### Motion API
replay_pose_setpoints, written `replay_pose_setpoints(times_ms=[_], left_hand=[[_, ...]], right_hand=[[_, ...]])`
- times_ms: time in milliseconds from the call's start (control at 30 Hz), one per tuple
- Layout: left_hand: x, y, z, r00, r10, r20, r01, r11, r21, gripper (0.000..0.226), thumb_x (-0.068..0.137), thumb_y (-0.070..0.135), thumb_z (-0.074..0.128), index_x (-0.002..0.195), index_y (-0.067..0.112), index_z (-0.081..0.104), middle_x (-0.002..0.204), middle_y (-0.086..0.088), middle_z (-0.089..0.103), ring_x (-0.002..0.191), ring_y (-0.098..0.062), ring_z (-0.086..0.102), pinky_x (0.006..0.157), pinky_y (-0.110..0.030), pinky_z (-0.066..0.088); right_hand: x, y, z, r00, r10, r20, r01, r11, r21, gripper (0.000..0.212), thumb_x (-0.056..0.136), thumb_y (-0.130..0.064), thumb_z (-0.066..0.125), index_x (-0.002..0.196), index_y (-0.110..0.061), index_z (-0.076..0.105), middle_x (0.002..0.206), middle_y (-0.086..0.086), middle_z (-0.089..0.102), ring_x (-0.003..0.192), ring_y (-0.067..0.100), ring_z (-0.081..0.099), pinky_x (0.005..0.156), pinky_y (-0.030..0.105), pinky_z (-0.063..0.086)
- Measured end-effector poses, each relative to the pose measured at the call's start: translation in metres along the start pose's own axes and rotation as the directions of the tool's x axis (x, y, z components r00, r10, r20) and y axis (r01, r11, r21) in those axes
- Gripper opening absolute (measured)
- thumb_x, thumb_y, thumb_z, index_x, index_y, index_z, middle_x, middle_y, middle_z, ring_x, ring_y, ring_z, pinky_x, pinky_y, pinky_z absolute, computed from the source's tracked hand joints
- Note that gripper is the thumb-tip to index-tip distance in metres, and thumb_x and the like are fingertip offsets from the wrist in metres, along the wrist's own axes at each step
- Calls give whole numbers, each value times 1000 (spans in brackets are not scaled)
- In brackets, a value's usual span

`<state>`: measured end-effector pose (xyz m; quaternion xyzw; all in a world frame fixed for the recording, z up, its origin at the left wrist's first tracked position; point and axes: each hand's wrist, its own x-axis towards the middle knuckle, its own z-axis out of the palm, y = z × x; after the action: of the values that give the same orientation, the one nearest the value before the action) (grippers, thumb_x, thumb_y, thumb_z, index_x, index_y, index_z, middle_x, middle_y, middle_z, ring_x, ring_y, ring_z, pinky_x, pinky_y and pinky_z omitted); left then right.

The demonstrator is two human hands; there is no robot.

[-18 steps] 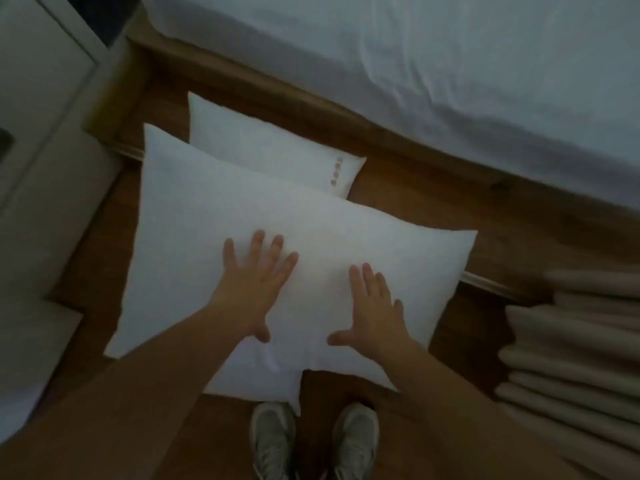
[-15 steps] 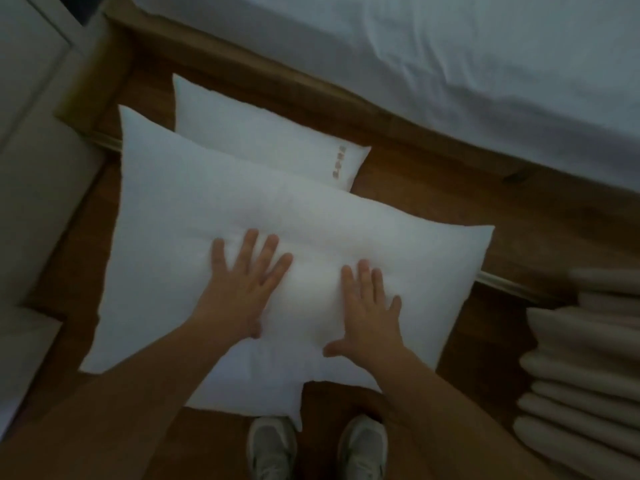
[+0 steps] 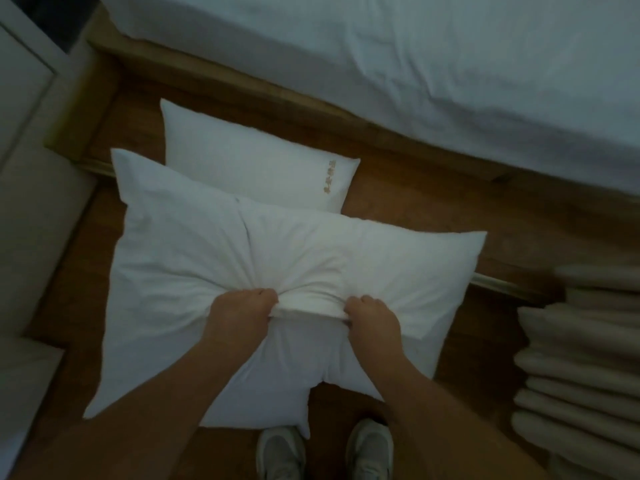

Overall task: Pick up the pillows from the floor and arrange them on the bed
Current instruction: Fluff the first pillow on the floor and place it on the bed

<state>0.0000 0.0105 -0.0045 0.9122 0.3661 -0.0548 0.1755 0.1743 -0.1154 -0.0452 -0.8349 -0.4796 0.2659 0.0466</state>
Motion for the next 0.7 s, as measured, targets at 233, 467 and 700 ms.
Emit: replay_pose_setpoints(times_ms=[233,467,700], left_hand=[[1,52,-147,992,83,-91,-94,988,-122,12,57,4,64,61,15,62,56,-3,59,52,-25,61,43,-27,47],[77,102,-316,956,84,-282,-139,974,-182,11,64,4,61,73,8,65,66,-12,64,62,-32,63,57,-35,54],[210,153,-415,882,178,-436,-229,971,-68,8,65,13,59,73,12,62,66,-12,63,65,-31,63,53,-35,50]], right_hand=[[-45,-27,-166,990,61,-128,-45,991,128,11,72,1,62,75,-10,61,76,8,60,74,26,55,59,29,35],[-5,-53,-374,935,11,-355,35,992,122,7,72,-3,64,72,-10,63,74,12,62,73,31,57,63,36,43],[91,-23,-524,869,-34,-493,86,993,83,11,67,1,68,71,-10,66,71,15,64,71,33,60,62,38,47]])
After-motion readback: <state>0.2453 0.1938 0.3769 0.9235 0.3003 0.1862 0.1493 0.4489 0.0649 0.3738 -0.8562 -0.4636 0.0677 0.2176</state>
